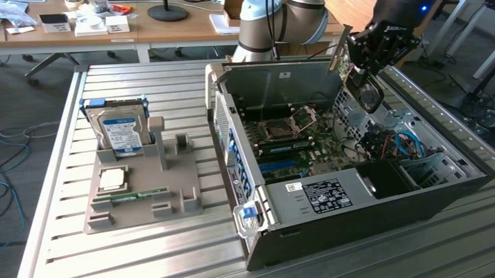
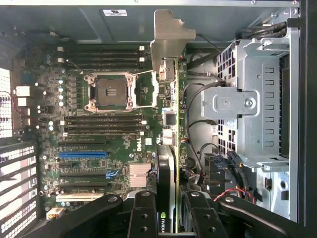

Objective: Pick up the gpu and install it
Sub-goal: 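Insert the gpu into the slot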

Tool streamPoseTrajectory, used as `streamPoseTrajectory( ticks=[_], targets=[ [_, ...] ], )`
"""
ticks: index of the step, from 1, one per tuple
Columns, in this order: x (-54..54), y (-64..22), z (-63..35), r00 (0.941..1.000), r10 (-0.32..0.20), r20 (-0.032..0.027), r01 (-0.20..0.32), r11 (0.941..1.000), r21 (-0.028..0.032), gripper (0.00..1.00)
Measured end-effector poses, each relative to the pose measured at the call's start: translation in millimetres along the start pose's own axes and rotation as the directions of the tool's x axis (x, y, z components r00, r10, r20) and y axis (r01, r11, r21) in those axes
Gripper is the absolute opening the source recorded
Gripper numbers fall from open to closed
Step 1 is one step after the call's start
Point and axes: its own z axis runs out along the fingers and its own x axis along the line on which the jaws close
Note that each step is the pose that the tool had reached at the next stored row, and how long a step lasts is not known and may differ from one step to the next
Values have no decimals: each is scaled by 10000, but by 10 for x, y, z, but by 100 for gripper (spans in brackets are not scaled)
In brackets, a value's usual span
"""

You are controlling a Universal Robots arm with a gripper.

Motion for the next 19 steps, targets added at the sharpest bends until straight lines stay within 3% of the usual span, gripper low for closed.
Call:
streamPoseTrajectory(
  ticks=[10,15,19],
  targets=[
    [1,0,1,9968,-797,-42,797,9968,-20,27],
    [2,0,3,9896,-1439,-74,1439,9896,-39,27],
    [2,0,4,9806,-1959,-98,1959,9806,-55,27]
  ],
)
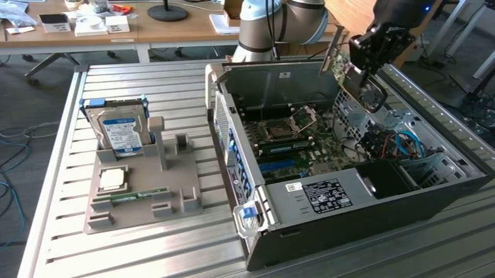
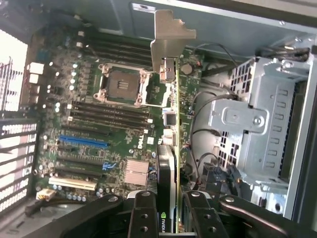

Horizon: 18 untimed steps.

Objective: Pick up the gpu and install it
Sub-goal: 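Insert the gpu into the slot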

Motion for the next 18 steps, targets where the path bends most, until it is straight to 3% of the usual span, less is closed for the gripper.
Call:
streamPoseTrajectory(
  ticks=[5,9,18],
  targets=[
    [0,0,1,9978,-662,-34,662,9978,-17,27],
    [0,0,2,9929,-1191,-61,1191,9929,-31,27],
    [0,0,4,9720,-2346,-116,2345,9721,-68,27]
  ],
)
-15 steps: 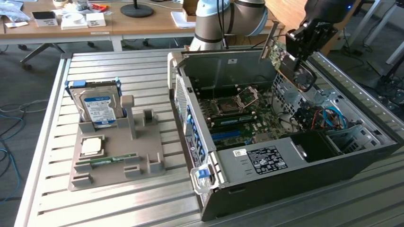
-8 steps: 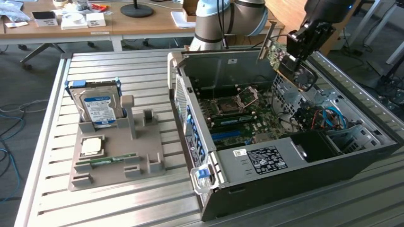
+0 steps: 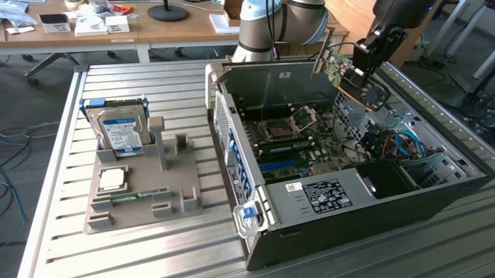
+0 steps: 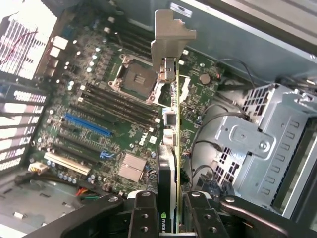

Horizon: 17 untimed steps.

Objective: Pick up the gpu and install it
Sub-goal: 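Insert the gpu into the slot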

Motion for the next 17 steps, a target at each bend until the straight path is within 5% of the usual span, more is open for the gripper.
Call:
streamPoseTrajectory(
  ticks=[9,17],
  targets=[
    [0,0,2,9930,-1178,-59,1178,9930,-32,27],
    [0,1,4,9751,-2213,-109,2213,9752,-65,27]
  ],
)
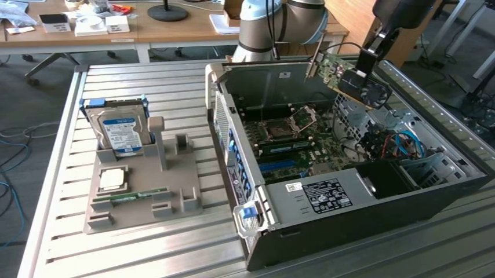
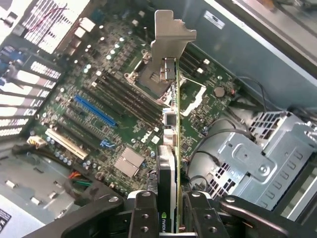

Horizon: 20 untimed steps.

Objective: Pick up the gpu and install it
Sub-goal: 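Insert the gpu into the slot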

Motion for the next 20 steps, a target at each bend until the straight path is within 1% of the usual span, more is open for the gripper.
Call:
streamPoseTrajectory(
  ticks=[5,10,15,17,20],
  targets=[
    [-1,1,1,9978,-656,-34,656,9978,-16,27],
    [-1,1,2,9912,-1323,-67,1323,9912,-35,27],
    [-2,2,4,9795,-2013,-101,2013,9795,-57,27],
    [-2,2,4,9735,-2283,-114,2282,9736,-66,27],
    [-2,3,5,9630,-2693,-133,2692,9631,-80,27]
  ],
)
